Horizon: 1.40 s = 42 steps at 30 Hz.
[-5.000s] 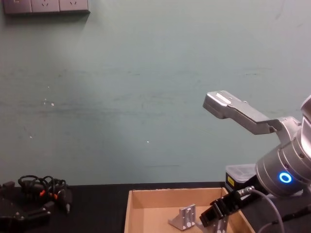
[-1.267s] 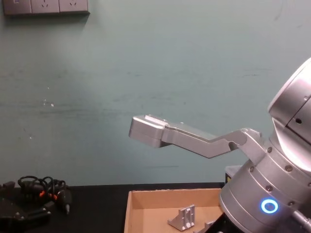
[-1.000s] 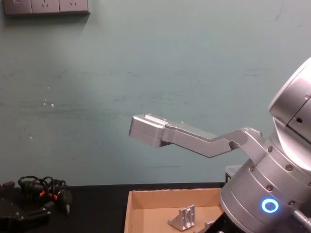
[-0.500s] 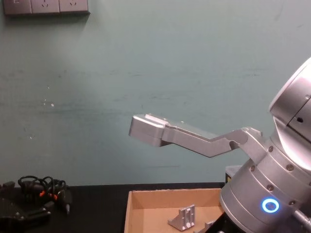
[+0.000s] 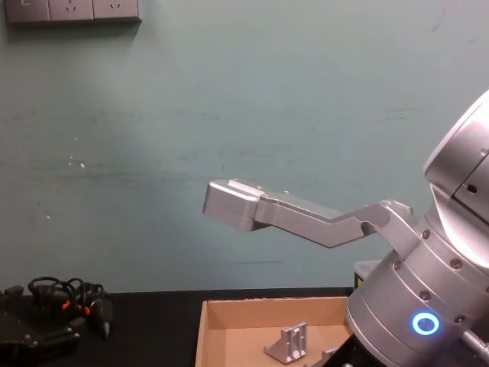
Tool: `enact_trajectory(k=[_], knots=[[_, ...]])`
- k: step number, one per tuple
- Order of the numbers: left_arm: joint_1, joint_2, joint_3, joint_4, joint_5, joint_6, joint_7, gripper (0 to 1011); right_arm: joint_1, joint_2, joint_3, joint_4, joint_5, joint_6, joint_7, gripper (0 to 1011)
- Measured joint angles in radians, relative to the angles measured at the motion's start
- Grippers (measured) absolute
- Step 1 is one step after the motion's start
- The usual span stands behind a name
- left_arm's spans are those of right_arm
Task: Use one hand to pick up the angle iron from the table and place it into the box.
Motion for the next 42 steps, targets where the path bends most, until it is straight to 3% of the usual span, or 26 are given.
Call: enact_trajectory(k=[13,16,22,29,34,42], knots=[[0.000,0.000,0.000,0.000,0.000,0.000,0.000,1000,0.000,0.000,0.000,0.000,0.000,0.000,0.000,38],[0.000,0.000,0.000,0.000,0.000,0.000,0.000,1000,0.013,-0.003,0.001,0.012,0.012,-0.026,0.015,38],[0.000,0.000,0.000,0.000,0.000,0.000,0.000,1000,0.067,0.015,-0.009,-0.019,-0.002,-0.038,0.017,38],[0.000,0.000,0.000,0.000,0.000,0.000,0.000,1000,0.151,0.023,0.004,-0.025,-0.016,0.013,0.018,38],[0.000,0.000,0.000,0.000,0.000,0.000,0.000,1000,0.185,0.002,0.029,0.004,-0.030,0.027,0.002,38],[0.000,0.000,0.000,0.000,0.000,0.000,0.000,1000,0.197,-0.069,0.078,0.125,-0.053,0.037,-0.045,38]])
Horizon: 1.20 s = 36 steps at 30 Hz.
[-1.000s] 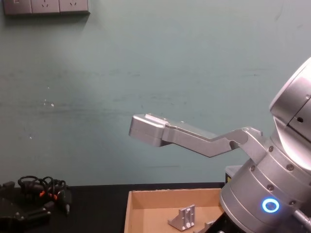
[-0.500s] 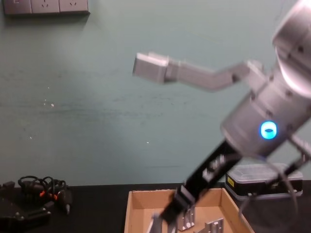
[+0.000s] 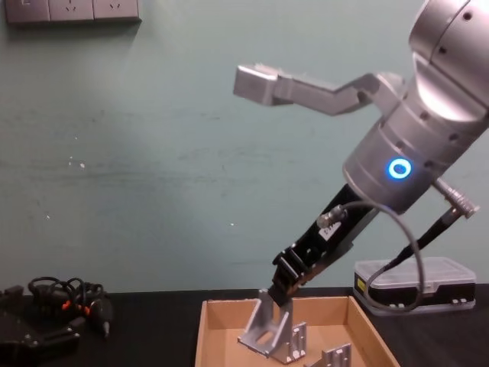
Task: Use one hand to pick up the angle iron from the table and place it into the box.
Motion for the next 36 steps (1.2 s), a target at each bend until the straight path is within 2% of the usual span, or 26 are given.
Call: enact_trajectory(k=[10,25,28,36], knots=[[0.000,0.000,0.000,0.000,0.000,0.000,0.000,1000,0.038,-0.067,0.005,0.183,-0.028,-0.043,-0.011,38],[0.000,0.000,0.000,0.000,0.000,0.000,0.000,1000,0.090,-0.151,0.001,0.377,-0.072,-0.129,-0.016,38],[0.000,0.000,0.000,0.000,0.000,0.000,0.000,1000,0.096,-0.161,0.000,0.401,-0.078,-0.139,-0.019,38],[0.000,0.000,0.000,0.000,0.000,0.000,0.000,1000,0.094,-0.156,0.000,0.389,-0.077,-0.136,-0.019,38]])
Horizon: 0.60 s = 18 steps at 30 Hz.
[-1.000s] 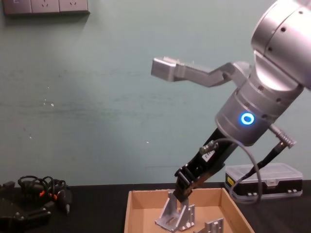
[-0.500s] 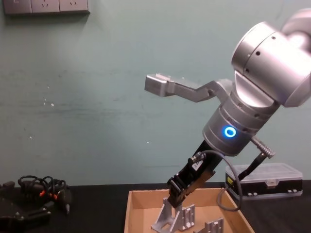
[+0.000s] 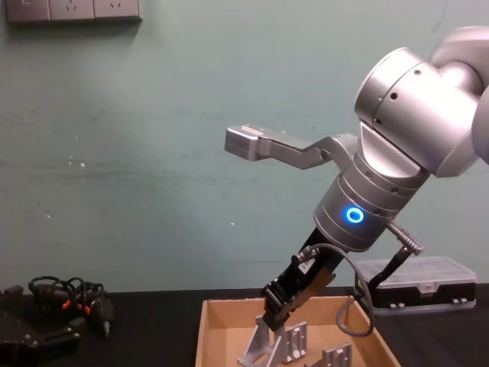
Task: Use one hand to pick up the angle iron from the table and place it into the box.
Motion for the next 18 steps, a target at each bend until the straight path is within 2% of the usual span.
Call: enact_trajectory(k=[2,7,8,11,15,16,18], knots=[[0.000,0.000,0.000,0.000,0.000,0.000,0.000,1000,-0.001,0.001,0.000,-0.001,0.000,0.001,0.000,42],[0.000,0.000,0.000,0.000,0.000,0.000,0.000,1000,-0.002,0.002,0.000,-0.005,0.001,0.002,0.001,142],[0.000,0.000,0.000,0.000,0.000,0.000,0.000,1000,-0.002,0.003,0.000,-0.007,0.002,0.003,0.001,223],[0.000,0.000,0.000,0.000,0.000,0.000,0.000,1000,-0.003,0.003,0.000,-0.008,0.002,0.003,0.001,274],[0.000,0.000,0.000,0.000,0.000,0.000,0.000,1000,-0.003,0.004,0.000,-0.010,0.003,0.004,0.002,438],[0.000,0.000,0.000,0.000,0.000,0.000,0.000,1000,-0.003,0.004,0.000,-0.010,0.003,0.004,0.002,438],[0.000,0.000,0.000,0.000,0.000,0.000,0.000,1000,-0.003,0.004,0.000,-0.011,0.004,0.004,0.002,499]])
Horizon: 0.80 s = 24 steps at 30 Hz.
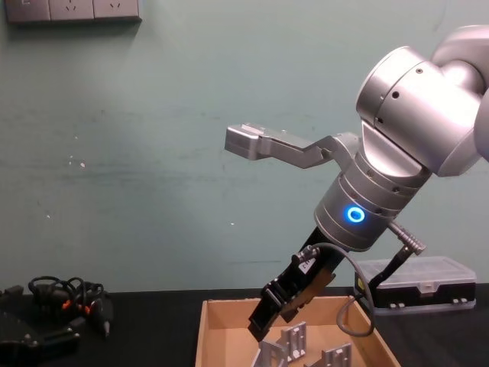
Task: Use one hand to pick up the angle iron from the table and place it into the box.
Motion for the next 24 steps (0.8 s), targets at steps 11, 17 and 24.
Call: enact_trajectory(k=[11,17,24], knots=[[0.000,0.000,0.000,0.000,0.000,0.000,0.000,1000,-0.008,0.005,0.003,-0.016,0.000,-0.002,0.002,833],[0.000,0.000,0.000,0.000,0.000,0.000,0.000,1000,-0.065,0.029,0.033,-0.105,-0.013,-0.027,-0.017,993],[0.000,0.000,0.000,0.000,0.000,0.000,0.000,1000,-0.173,0.062,0.087,-0.245,-0.035,-0.089,-0.080,1003]])
